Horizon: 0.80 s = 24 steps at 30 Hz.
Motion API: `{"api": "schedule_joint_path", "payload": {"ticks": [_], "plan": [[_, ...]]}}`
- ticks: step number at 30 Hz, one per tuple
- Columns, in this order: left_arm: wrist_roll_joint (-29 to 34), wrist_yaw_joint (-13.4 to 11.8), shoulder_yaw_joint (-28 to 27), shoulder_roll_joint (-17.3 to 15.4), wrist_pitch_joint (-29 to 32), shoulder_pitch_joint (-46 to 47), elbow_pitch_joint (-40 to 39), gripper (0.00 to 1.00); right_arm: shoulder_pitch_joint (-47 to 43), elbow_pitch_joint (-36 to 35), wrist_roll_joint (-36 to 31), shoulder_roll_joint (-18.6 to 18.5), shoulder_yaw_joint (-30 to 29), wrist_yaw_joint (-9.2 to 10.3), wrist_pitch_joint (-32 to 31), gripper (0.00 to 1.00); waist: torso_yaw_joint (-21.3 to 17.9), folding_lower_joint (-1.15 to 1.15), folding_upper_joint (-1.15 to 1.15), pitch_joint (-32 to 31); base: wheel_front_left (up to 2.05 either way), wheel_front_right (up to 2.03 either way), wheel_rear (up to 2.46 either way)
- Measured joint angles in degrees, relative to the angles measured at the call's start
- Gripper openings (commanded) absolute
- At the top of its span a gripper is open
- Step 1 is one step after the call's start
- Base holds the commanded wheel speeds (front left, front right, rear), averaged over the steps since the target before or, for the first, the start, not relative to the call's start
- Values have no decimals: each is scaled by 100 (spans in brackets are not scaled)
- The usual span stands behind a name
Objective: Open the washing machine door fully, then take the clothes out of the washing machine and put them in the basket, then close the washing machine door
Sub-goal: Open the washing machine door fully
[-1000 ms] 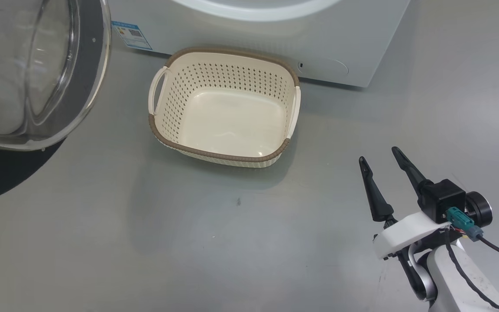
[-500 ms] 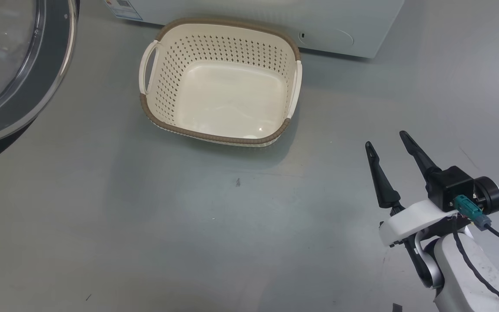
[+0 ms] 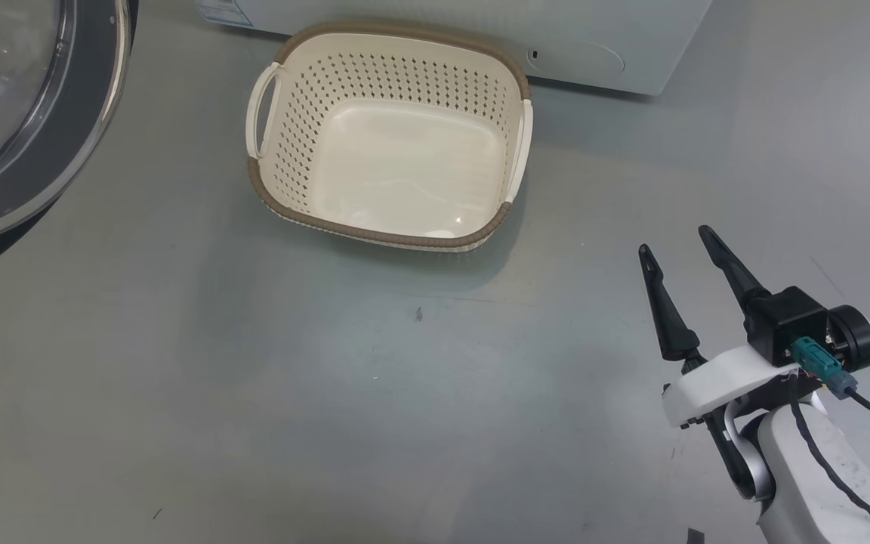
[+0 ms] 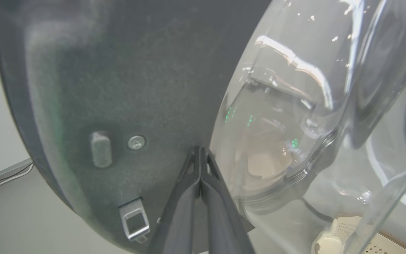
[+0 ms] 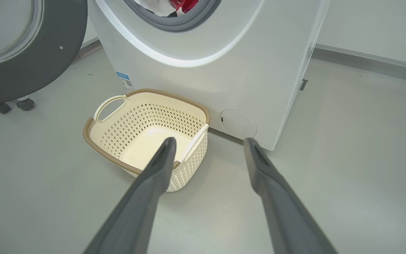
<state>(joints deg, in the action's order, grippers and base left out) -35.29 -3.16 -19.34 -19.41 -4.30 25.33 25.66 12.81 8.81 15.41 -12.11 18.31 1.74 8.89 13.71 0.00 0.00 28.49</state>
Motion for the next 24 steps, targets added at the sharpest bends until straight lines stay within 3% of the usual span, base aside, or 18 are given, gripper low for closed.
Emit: {"api": "schedule_joint_path", "payload": {"ticks": [15, 24], "plan": [[452, 230, 616, 24, -291, -27, 298, 0, 2, 386, 152, 259, 1, -16, 263, 100, -87, 0, 0, -622, 0, 0, 0], [790, 424, 1202, 282, -394, -427, 214, 0, -52, 593, 279, 345, -152, -16, 407, 100, -241, 0, 0, -1206, 0, 0, 0]]}}
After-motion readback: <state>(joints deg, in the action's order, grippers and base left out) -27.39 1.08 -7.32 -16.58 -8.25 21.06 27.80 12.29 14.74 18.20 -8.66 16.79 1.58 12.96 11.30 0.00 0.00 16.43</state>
